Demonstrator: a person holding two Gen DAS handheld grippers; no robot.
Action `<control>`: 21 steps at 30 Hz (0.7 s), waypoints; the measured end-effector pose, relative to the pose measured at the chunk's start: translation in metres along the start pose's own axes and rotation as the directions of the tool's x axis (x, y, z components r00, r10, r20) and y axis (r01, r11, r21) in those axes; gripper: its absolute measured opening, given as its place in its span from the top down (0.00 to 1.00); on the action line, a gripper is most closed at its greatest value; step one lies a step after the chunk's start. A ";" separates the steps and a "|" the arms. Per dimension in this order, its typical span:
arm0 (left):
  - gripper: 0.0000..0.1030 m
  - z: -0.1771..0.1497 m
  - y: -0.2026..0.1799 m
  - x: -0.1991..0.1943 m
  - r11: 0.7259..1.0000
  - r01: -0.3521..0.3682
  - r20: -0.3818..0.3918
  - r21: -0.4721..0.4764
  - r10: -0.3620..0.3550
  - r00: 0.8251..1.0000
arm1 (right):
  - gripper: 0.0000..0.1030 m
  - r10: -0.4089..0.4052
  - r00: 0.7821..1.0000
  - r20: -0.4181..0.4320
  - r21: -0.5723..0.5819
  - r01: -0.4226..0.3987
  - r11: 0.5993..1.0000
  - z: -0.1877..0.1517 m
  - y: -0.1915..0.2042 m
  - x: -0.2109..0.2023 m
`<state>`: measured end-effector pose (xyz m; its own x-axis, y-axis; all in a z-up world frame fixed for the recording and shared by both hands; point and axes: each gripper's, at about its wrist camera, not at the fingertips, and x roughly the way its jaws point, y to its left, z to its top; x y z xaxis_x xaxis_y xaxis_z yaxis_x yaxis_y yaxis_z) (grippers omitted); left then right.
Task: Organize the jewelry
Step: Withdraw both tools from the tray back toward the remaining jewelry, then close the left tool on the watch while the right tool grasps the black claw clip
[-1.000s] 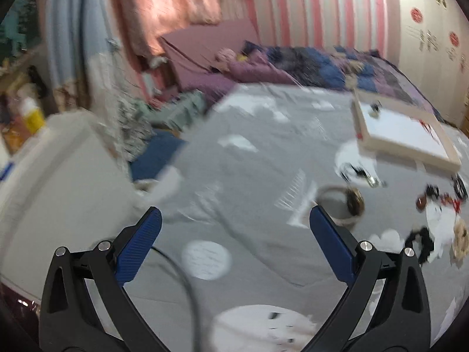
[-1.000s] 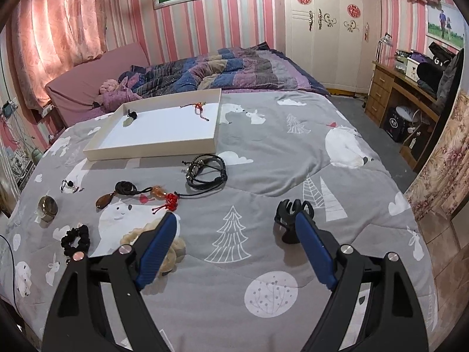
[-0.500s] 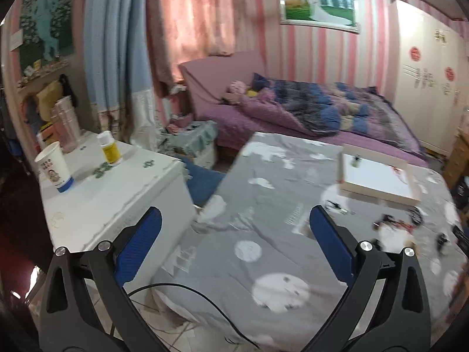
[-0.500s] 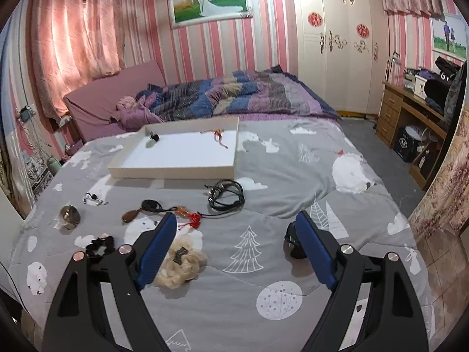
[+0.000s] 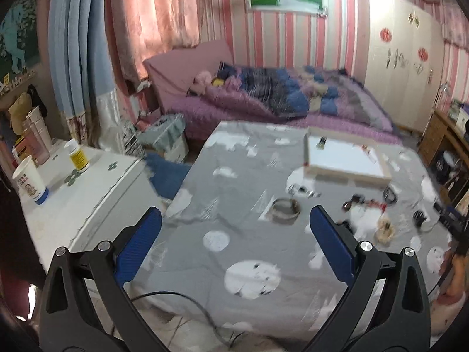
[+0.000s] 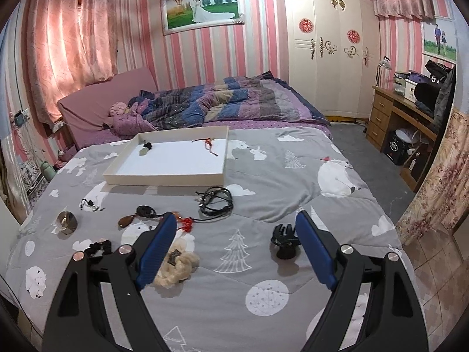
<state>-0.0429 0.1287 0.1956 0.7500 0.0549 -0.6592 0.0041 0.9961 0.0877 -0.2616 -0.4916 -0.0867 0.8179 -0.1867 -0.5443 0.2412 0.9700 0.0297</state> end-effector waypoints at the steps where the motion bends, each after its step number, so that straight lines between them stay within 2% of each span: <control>1: 0.03 0.002 0.006 -0.004 1.000 -0.010 -0.001 -0.003 0.010 1.000 | 0.19 -0.009 1.000 0.000 0.004 0.009 1.000 0.001 -0.002 0.002; 4: 0.03 0.008 0.020 -0.025 0.997 -0.075 0.049 0.001 0.075 0.996 | 0.19 -0.015 1.000 -0.015 0.015 0.015 1.000 0.003 -0.006 0.010; 7: 0.03 0.010 0.023 -0.027 0.997 -0.070 0.086 -0.013 0.071 0.994 | 0.19 -0.022 0.999 -0.032 0.016 0.023 1.000 0.002 -0.006 0.017; 10: 0.03 0.004 0.012 0.011 1.000 0.021 0.028 0.000 -0.021 0.999 | 0.19 -0.031 0.999 -0.044 0.015 0.032 0.999 0.001 -0.006 0.021; 13: 0.03 -0.007 -0.012 0.071 0.992 0.124 -0.016 0.014 -0.124 0.992 | 0.19 -0.059 0.997 -0.058 0.005 0.059 0.998 0.000 -0.008 0.026; 21: 0.03 -0.011 -0.051 0.195 0.981 0.167 -0.009 0.101 -0.167 0.986 | 0.19 -0.141 0.985 -0.103 -0.027 0.139 0.990 -0.001 -0.016 0.052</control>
<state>0.0958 0.0892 0.0542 0.7325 -0.1118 -0.6715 0.1965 0.9792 0.0513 -0.2238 -0.5171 -0.1160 0.7172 -0.3045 -0.6269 0.3385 0.9385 -0.0685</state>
